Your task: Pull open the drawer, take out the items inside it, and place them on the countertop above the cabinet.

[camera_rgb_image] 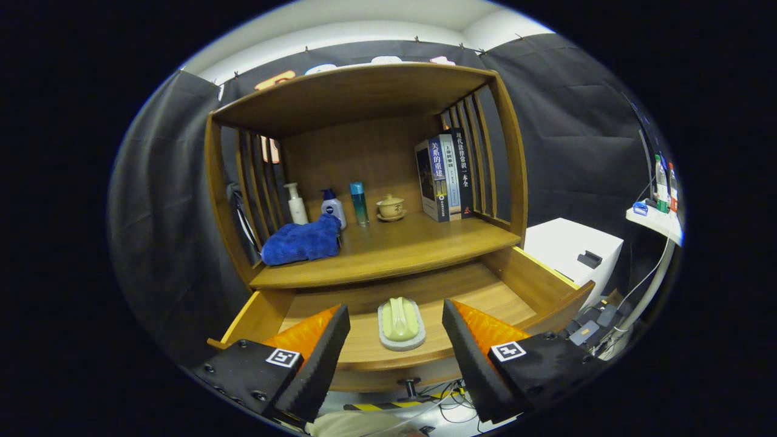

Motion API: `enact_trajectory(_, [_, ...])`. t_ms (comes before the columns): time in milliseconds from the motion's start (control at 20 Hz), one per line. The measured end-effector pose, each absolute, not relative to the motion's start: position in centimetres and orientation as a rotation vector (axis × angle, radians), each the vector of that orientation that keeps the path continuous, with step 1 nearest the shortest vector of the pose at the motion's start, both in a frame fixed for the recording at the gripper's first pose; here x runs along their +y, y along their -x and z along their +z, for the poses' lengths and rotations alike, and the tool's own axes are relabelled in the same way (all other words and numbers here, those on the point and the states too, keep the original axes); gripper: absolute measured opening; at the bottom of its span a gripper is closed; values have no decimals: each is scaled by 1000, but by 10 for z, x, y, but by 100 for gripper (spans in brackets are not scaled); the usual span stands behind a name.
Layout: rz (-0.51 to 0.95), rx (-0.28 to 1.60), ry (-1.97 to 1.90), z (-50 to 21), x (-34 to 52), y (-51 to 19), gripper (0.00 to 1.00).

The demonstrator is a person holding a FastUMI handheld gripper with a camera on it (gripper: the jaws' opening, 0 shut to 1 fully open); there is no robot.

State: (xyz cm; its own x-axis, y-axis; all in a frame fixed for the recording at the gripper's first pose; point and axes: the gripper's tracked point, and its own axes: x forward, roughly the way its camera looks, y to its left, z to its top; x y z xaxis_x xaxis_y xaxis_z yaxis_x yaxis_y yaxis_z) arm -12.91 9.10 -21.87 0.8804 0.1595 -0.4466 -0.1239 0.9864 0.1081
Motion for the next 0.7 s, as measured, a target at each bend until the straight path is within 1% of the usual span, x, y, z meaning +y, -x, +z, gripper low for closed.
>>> enact_trajectory(350, [156, 608, 55, -231, 108, 80, 99])
enact_trajectory(700, [184, 795, 111, -267, 120, 44, 99])
